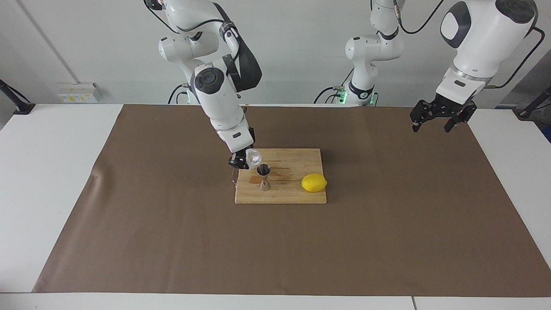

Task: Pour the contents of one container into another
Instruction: 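Carry the white cup with the right gripper above the steel cup, then tilt the white cup with the right gripper over the steel cup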

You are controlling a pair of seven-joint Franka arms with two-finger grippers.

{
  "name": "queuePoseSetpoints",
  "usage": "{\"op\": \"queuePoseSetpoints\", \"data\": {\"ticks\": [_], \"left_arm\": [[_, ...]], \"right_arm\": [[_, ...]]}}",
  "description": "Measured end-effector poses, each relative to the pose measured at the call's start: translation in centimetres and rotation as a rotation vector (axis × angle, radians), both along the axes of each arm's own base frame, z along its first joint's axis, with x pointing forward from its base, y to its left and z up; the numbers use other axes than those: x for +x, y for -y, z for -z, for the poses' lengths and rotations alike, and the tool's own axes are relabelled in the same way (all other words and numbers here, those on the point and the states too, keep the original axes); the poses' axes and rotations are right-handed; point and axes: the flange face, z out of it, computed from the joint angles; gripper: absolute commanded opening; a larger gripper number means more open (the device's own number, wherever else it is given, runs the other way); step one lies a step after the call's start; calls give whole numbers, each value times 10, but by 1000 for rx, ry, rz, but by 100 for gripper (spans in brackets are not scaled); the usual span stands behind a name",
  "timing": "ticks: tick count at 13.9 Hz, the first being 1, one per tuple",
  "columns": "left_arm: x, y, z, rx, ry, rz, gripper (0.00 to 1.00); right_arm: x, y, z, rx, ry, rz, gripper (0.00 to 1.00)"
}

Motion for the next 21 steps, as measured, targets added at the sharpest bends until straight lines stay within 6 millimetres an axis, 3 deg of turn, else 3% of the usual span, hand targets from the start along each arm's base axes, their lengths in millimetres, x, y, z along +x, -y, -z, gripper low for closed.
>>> {"op": "queuePoseSetpoints", "data": {"ticks": [4,10,15,21], "left_arm": [[0,0,0,0,0,-1,100],[0,0,0,0,0,-1,100],[0,0,0,0,-1,-1,100],[0,0,0,0,-1,-1,100]], "right_arm": [[-2,-3,-2,-89,-7,-51,0],[-3,-30,-3,-217,10,-154,0],[-6,-60,12,-298,18,-233,0],[-4,-59,13,-363,49,-262,0]]}}
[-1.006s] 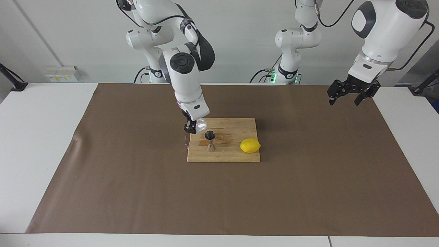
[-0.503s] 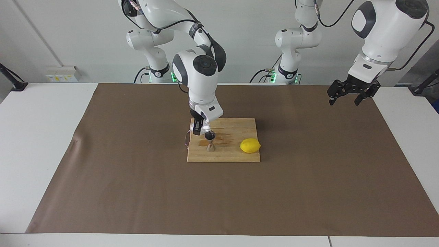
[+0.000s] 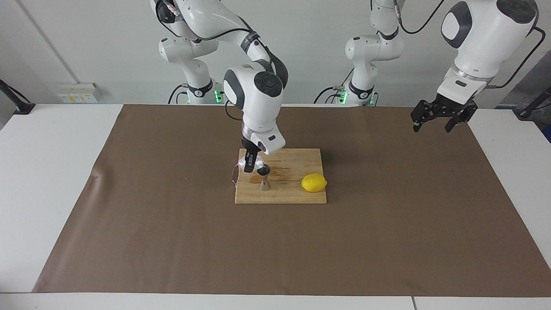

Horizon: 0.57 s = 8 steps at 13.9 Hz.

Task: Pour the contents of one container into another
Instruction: 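Tilt the white cup with the right gripper over the steel cup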

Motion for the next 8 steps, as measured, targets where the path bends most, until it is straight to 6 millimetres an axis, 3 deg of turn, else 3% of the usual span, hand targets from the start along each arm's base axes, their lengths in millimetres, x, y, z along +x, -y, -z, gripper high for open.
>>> {"op": "queuePoseSetpoints", "data": {"ticks": [8], "left_arm": [[0,0,0,0,0,0,100]], "right_arm": [[-8,-17,-3,-95,62,-90,0]]}}
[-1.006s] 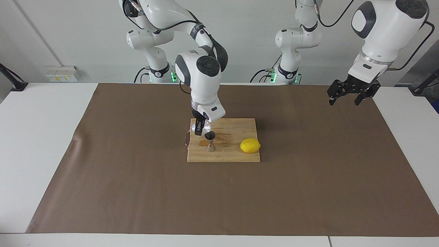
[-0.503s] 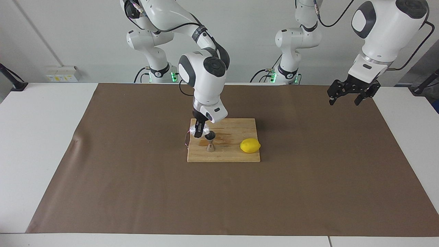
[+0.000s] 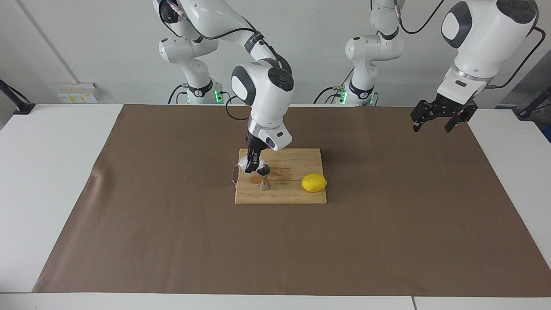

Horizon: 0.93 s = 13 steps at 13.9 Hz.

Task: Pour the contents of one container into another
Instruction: 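Tilt the white cup with the right gripper over the steel cup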

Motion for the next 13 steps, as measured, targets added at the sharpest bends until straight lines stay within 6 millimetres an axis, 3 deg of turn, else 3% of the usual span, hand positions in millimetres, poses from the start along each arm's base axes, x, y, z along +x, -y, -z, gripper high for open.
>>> {"op": "queuePoseSetpoints", "data": {"ticks": [13], "left_arm": [[0,0,0,0,0,0,100]], "right_arm": [[-4,-11,0,-75,40,-76,0]]}}
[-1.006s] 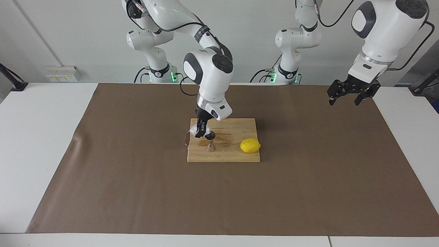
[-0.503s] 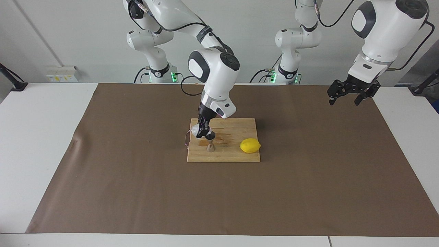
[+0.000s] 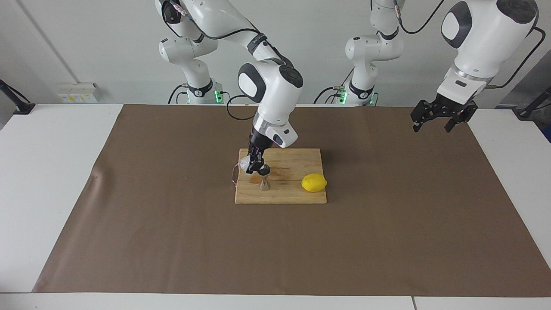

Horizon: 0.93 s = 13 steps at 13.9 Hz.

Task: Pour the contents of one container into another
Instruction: 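Tilt the white cup with the right gripper over the steel cup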

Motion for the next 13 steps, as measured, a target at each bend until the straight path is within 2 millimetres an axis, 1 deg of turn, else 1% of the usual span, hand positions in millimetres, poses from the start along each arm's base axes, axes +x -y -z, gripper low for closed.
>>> {"op": "queuePoseSetpoints", "data": {"ticks": [8,13], "left_arm": [[0,0,0,0,0,0,100],[0,0,0,0,0,0,100]], "right_arm": [[-3,-5,-1,0,-2,-14,0],[-1,0,-3,44,-25,20,0]]}}
